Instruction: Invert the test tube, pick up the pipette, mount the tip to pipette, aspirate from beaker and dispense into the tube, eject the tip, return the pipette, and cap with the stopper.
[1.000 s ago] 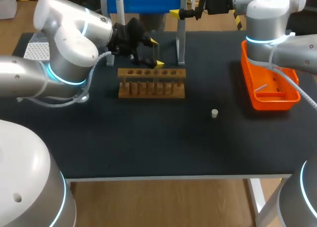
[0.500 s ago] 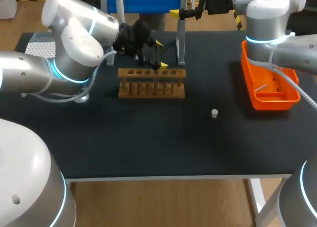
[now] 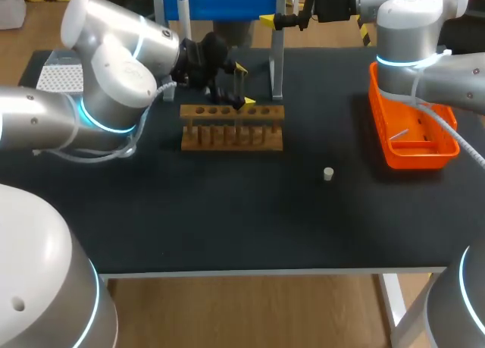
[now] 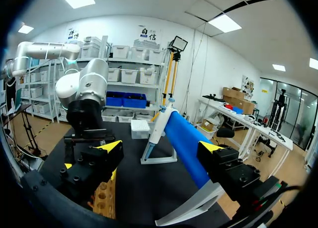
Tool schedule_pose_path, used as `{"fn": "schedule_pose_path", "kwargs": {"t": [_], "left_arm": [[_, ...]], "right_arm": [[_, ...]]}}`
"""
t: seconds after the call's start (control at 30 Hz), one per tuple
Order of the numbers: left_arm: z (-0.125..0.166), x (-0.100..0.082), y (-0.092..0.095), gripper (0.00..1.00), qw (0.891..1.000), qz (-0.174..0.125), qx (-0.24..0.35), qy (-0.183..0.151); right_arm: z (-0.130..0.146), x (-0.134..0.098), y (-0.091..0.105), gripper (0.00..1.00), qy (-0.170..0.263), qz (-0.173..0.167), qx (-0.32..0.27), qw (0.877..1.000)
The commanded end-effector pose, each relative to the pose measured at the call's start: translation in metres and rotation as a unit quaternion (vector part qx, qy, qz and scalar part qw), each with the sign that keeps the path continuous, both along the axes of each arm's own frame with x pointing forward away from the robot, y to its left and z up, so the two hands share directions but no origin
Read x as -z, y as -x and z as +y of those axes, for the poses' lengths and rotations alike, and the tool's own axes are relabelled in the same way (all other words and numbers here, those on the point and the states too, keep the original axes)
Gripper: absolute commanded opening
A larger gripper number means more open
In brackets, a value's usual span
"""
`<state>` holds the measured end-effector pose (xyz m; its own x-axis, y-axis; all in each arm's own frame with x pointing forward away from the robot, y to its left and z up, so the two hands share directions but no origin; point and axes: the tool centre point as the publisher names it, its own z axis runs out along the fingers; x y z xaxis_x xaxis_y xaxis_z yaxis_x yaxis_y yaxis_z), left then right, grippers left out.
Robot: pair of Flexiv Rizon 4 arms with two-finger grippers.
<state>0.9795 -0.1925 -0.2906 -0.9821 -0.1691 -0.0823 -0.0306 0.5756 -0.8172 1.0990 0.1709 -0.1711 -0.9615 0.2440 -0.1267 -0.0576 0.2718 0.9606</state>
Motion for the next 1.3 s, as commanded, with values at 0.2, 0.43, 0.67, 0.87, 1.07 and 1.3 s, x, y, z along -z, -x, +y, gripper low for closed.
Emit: {"fn": "schedule_pose_path", "kwargs": {"t": [0.2, 0.43, 0.67, 0.87, 1.07, 1.3], "left_arm": [[0.0006, 0.0021, 0.0007, 1.00, 1.000, -0.002, 0.003, 0.004], [0.0029, 0.0001, 0.0017, 1.00, 1.000, -0.006, 0.003, -0.001], [0.0019, -0.0019, 0.0029, 1.00, 1.000, -0.009, 0.012, -0.005], [0.0022, -0.0023, 0.0028, 1.00, 1.000, -0.007, 0.023, -0.006], [0.0026, -0.0023, 0.0022, 1.00, 0.999, -0.006, 0.031, -0.007], [0.0039, -0.0016, 0.0009, 1.00, 0.999, -0.005, 0.033, -0.005]], "right_arm": [[-0.0006, -0.0003, -0.0016, 1.00, 0.001, 0.001, -0.002, 1.000], [-0.0006, -0.0003, -0.0016, 1.00, 0.001, 0.001, -0.002, 1.000], [-0.0006, -0.0003, -0.0016, 1.00, 0.001, 0.001, -0.002, 1.000], [-0.0006, -0.0003, -0.0016, 1.00, 0.001, 0.001, -0.002, 1.000], [-0.0006, -0.0003, -0.0016, 1.00, 0.001, 0.001, -0.002, 1.000], [-0.0006, -0.0003, -0.0016, 1.00, 0.001, 0.001, -0.002, 1.000]]}}
